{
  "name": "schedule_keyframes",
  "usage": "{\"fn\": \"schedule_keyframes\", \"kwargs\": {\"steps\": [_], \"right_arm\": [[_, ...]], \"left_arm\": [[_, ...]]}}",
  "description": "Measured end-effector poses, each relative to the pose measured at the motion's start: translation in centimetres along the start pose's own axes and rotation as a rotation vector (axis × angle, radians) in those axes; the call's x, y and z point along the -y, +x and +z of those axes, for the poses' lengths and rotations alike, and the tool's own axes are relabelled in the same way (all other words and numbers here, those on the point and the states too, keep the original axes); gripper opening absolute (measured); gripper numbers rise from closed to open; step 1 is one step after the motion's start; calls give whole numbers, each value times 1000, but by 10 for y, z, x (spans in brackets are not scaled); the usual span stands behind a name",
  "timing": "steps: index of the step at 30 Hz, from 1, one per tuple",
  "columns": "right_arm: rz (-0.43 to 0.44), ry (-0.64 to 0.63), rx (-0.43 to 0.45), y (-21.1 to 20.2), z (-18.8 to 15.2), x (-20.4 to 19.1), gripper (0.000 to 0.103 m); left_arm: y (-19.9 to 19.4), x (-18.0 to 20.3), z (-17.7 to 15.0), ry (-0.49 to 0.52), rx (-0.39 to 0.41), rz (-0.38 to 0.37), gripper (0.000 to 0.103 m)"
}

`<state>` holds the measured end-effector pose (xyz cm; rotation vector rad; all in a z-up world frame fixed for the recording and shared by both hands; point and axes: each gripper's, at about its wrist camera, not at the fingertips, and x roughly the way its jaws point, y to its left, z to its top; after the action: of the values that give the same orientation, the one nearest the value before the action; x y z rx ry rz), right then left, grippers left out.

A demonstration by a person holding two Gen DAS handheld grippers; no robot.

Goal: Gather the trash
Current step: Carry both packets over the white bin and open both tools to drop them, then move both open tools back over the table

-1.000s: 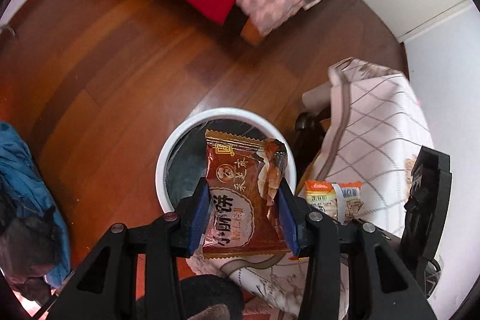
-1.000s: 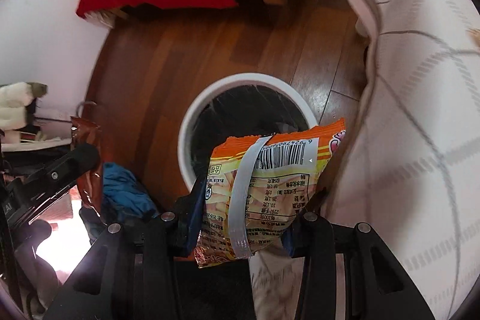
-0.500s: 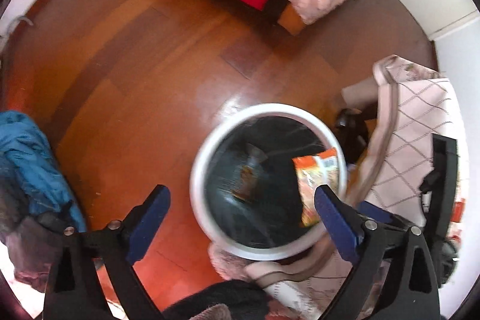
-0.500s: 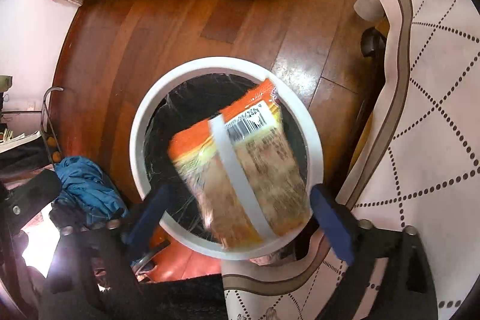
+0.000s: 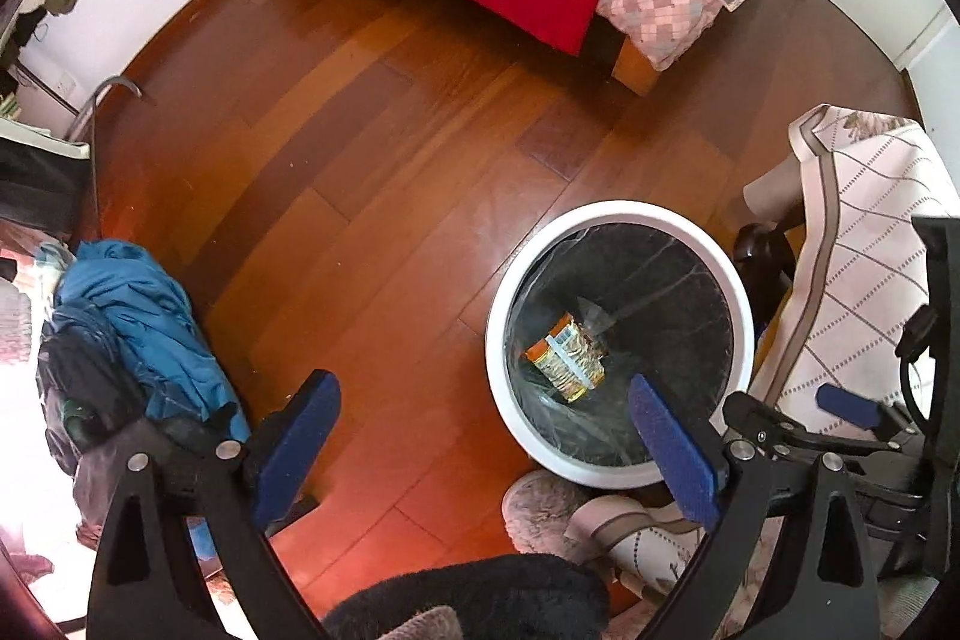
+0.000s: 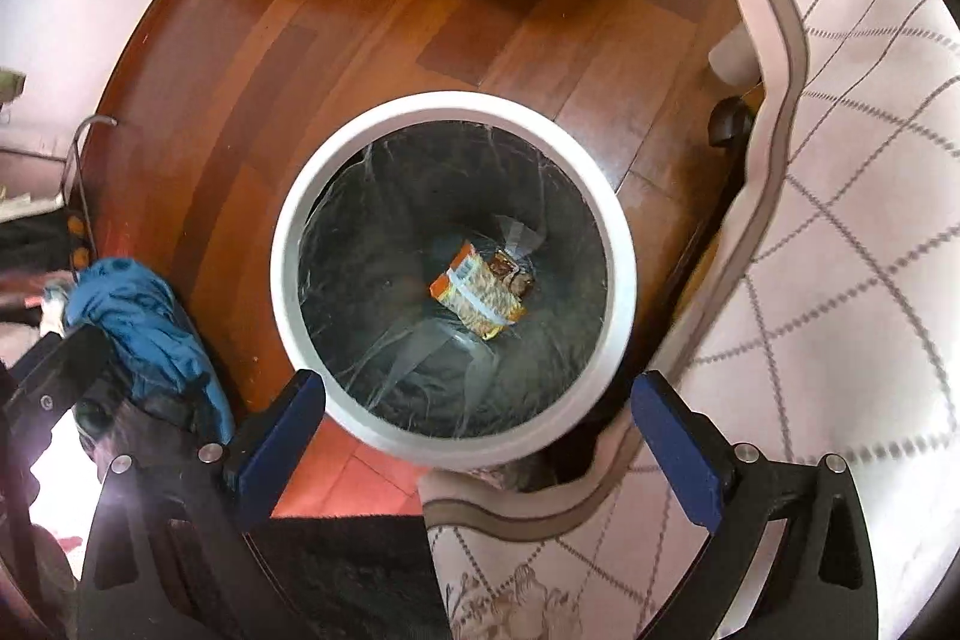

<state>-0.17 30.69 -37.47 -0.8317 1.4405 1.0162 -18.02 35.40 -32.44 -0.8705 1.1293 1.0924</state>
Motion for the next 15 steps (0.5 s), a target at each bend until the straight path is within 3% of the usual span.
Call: {"fn": "schedule_keyframes", "kwargs": {"steps": [9, 15], "right_arm": [[-56, -45, 71, -56, -28, -2, 103], [-19, -58, 160, -107, -51, -2, 103]], "left_arm": [[-50, 0, -15, 11, 86, 5, 98], [-90, 5, -24, 12, 152, -19, 98]]}}
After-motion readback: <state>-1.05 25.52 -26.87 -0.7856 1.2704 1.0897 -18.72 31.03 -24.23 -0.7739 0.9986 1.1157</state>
